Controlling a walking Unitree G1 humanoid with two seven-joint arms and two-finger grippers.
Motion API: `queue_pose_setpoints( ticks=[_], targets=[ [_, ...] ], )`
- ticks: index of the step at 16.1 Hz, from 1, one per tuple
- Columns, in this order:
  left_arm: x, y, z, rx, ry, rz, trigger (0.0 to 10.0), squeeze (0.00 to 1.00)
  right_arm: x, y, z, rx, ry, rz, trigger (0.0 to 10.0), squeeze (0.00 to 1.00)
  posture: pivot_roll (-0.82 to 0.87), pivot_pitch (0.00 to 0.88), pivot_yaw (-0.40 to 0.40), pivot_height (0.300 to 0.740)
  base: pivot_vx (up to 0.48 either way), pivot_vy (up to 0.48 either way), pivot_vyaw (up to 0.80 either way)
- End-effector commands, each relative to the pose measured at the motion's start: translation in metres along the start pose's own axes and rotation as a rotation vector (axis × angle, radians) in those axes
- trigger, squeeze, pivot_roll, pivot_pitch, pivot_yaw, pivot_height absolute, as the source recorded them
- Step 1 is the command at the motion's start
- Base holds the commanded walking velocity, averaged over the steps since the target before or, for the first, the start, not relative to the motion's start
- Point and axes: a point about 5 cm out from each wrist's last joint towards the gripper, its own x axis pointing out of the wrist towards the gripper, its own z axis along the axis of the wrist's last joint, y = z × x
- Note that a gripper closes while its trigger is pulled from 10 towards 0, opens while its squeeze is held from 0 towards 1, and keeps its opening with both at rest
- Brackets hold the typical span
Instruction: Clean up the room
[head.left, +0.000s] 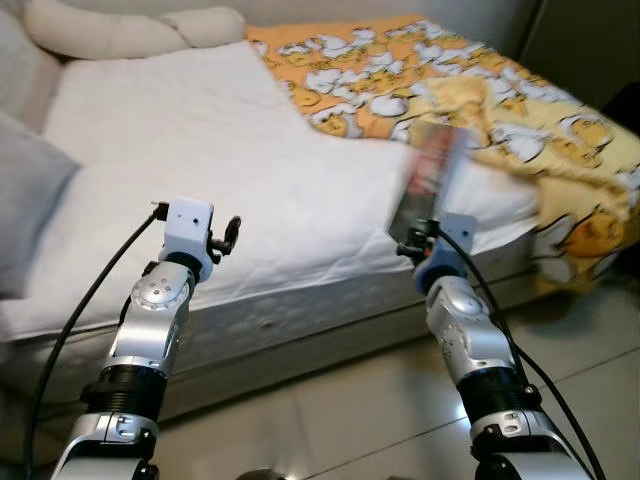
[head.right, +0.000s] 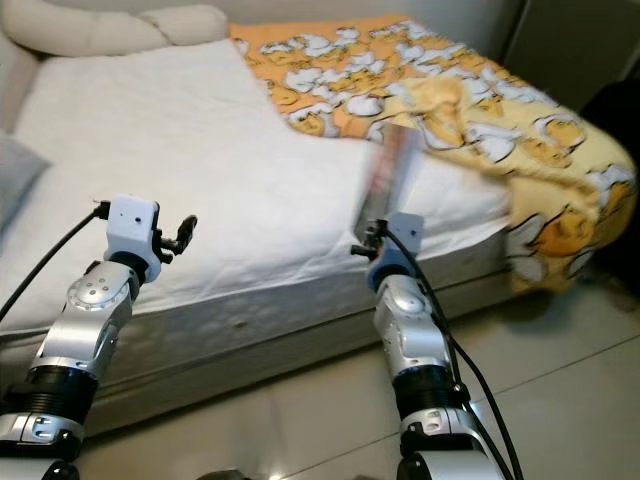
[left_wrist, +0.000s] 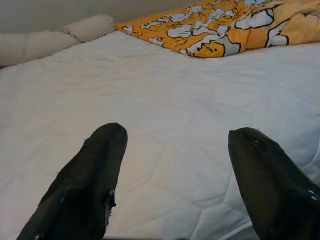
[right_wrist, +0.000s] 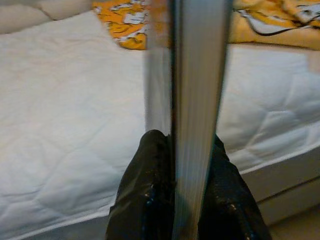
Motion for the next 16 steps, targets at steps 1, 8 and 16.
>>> queue_pose_setpoints(
  ticks=[1,8,16],
  targets=[
    [0.002,-0.0058,0.003,0.012,-0.008,-0.023,10.0,0.0,0.0011,-0.007,0.0127,0.001,-0.053,-0.025,10.0,0.0,-0.01,0.0,0.008,0.74,0.0,0.401,0.0],
    [0.0026,-0.0063,0.0033,0.005,-0.018,-0.019,10.0,0.0,0.0013,-0.0058,0.0139,-0.002,-0.058,-0.015,10.0,0.0,-0.01,0.0,0.006,0.74,0.0,0.284,0.0],
    [0.0009,-0.0022,0.0058,-0.018,-0.042,0.005,10.0,0.0,0.0006,-0.0062,0.0111,-0.051,-0.062,-0.016,10.0,0.0,0.0,0.0,-0.003,0.74,0.0,0.0,0.0]
  ],
)
